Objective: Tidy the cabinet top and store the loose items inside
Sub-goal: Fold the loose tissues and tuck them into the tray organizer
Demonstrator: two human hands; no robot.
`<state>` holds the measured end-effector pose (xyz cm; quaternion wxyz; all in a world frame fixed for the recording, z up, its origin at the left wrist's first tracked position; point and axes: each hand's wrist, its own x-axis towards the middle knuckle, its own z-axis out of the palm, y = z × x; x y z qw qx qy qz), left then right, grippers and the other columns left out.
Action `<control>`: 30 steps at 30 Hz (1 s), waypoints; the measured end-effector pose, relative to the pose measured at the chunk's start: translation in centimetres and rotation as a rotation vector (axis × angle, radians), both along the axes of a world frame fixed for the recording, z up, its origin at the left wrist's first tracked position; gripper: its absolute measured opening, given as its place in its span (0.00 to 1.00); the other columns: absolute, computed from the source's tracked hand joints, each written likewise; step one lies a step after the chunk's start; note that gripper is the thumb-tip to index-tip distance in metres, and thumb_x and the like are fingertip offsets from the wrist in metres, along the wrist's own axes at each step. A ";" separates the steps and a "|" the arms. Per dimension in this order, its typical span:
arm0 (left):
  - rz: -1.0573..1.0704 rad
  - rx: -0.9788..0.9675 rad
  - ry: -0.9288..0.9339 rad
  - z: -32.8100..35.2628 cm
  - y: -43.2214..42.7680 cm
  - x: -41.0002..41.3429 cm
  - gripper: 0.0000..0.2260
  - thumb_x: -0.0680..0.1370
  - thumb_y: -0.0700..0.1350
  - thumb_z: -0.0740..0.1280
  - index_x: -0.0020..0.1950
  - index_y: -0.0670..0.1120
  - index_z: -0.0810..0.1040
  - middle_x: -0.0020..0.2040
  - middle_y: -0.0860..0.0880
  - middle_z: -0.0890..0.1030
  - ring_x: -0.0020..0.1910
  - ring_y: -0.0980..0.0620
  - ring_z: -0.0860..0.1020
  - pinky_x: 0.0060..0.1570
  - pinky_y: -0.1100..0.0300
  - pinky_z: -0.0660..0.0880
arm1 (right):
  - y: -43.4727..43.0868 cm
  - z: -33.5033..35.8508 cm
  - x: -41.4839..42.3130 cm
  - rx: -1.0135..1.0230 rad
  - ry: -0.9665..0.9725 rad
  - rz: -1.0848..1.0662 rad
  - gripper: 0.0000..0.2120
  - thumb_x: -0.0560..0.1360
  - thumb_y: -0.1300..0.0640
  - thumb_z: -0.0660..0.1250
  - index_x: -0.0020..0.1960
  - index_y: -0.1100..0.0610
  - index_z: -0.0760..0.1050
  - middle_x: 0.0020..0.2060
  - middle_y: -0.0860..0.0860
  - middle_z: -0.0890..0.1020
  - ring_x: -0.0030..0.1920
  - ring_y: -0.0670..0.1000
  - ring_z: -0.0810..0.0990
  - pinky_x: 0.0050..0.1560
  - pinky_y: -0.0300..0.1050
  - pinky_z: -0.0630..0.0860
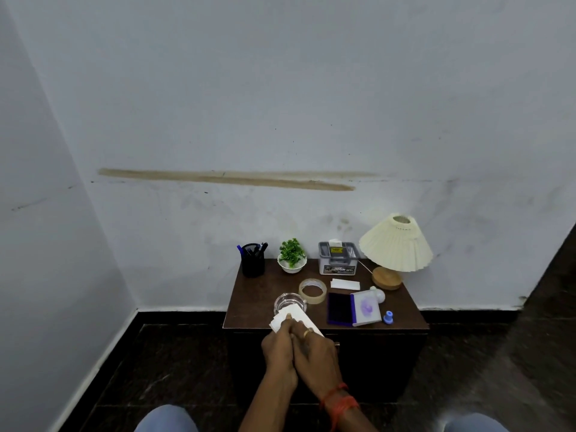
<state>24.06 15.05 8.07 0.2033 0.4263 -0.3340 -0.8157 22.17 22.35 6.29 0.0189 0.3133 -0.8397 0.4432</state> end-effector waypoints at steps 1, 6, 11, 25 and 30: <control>-0.011 0.007 -0.003 0.0 -0.2 0.0 0.09 0.75 0.40 0.69 0.50 0.34 0.80 0.42 0.38 0.83 0.37 0.44 0.80 0.35 0.58 0.78 | 0.1 -0.1 -0.1 -0.001 0.000 0.010 0.19 0.74 0.47 0.59 0.63 0.45 0.77 0.53 0.46 0.84 0.52 0.43 0.82 0.54 0.33 0.74; -0.019 0.078 0.055 0.3 -0.8 0.2 0.09 0.78 0.42 0.66 0.52 0.36 0.77 0.43 0.38 0.80 0.39 0.41 0.79 0.35 0.54 0.78 | 0.9 -0.3 -0.5 -0.244 -0.111 -0.068 0.11 0.74 0.58 0.67 0.49 0.42 0.83 0.47 0.38 0.85 0.50 0.34 0.80 0.53 0.34 0.77; -0.052 0.173 0.228 -0.1 -1.3 0.0 0.19 0.80 0.45 0.62 0.68 0.36 0.70 0.49 0.39 0.83 0.43 0.40 0.84 0.36 0.51 0.81 | 1.5 0.1 -3.6 -0.613 -0.654 -0.431 0.08 0.75 0.57 0.67 0.50 0.47 0.81 0.50 0.47 0.84 0.54 0.48 0.80 0.56 0.49 0.77; -0.186 0.200 0.320 0.1 0.0 -0.7 0.17 0.80 0.40 0.62 0.67 0.35 0.71 0.63 0.35 0.77 0.65 0.36 0.73 0.71 0.40 0.64 | 0.3 0.2 -4.1 -1.102 -1.256 0.120 0.21 0.73 0.60 0.68 0.64 0.66 0.74 0.58 0.65 0.80 0.58 0.63 0.80 0.53 0.54 0.81; -0.197 0.240 0.326 0.4 -0.1 -0.8 0.14 0.80 0.40 0.62 0.63 0.36 0.72 0.62 0.32 0.76 0.63 0.34 0.74 0.66 0.37 0.67 | -0.4 -0.6 -4.4 -1.001 -1.069 -0.091 0.16 0.72 0.68 0.68 0.59 0.69 0.75 0.54 0.67 0.81 0.53 0.65 0.81 0.50 0.55 0.81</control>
